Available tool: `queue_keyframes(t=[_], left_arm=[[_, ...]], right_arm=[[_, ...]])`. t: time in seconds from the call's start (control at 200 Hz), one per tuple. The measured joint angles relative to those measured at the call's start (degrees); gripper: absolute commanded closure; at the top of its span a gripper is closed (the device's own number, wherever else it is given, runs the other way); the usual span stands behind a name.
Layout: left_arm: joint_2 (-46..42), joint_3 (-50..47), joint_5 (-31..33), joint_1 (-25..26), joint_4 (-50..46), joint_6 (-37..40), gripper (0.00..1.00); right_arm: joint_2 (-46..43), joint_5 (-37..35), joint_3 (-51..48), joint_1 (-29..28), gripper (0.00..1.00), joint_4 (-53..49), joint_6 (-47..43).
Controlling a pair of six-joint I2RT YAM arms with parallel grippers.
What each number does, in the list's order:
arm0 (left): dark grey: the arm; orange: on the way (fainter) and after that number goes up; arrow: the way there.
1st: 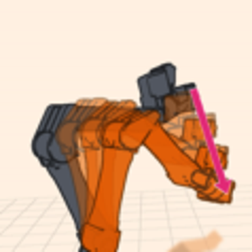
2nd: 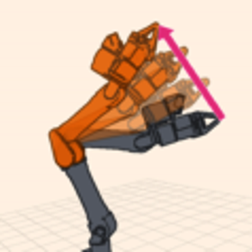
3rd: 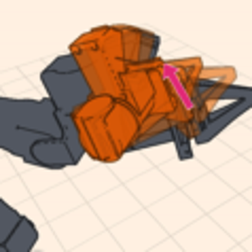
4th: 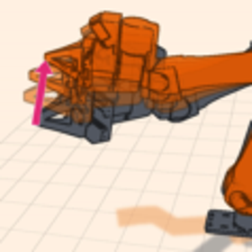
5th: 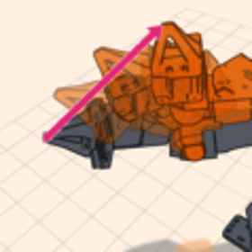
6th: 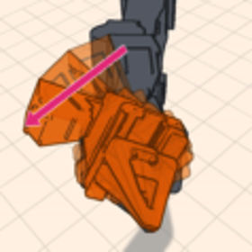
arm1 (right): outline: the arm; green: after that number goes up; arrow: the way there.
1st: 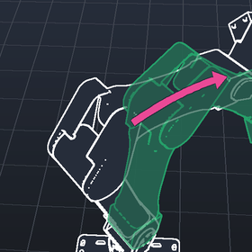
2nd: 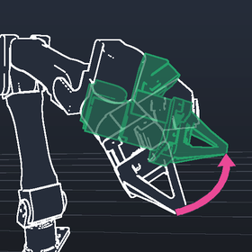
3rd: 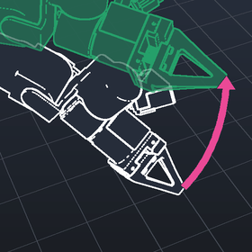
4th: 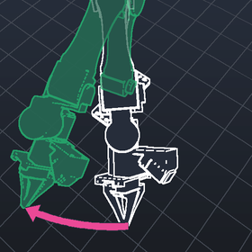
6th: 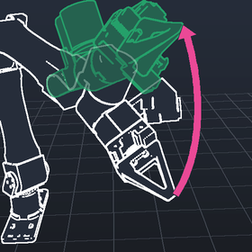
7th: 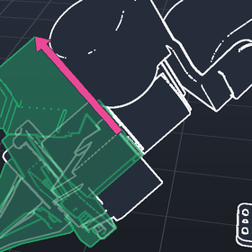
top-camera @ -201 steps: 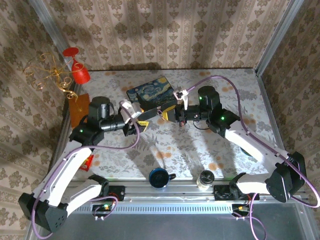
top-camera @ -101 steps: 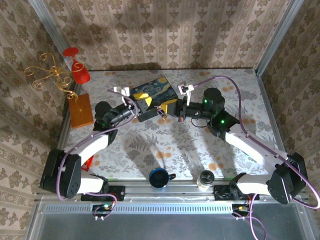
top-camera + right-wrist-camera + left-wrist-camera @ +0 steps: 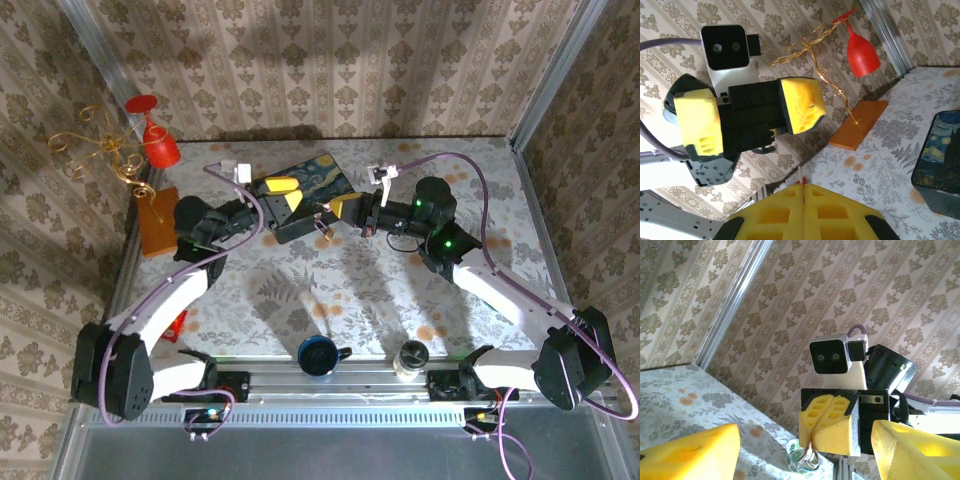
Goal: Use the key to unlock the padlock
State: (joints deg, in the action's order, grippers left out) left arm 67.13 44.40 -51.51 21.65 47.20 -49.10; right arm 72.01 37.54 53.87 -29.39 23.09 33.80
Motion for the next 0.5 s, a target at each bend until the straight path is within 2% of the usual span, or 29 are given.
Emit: queue_keyframes(t=[0.095,0.17,0.495], left_arm=[[-4.0,2.2,0.5,0.0,-9.8,4.0,0.34],[-5.9,3.1,0.6,0.1,-13.6,5.5,0.40],[0.0,3.3,0.5,4.1,-12.9,1.5,0.43]], right_arm=[[0.0,-0.1,0.0,0.0,1.00,1.3,1.1],[0.0,-0.1,0.0,0.0,1.00,2.9,2.3],[2.8,0.7,0.0,0.0,1.00,11.5,8.5]])
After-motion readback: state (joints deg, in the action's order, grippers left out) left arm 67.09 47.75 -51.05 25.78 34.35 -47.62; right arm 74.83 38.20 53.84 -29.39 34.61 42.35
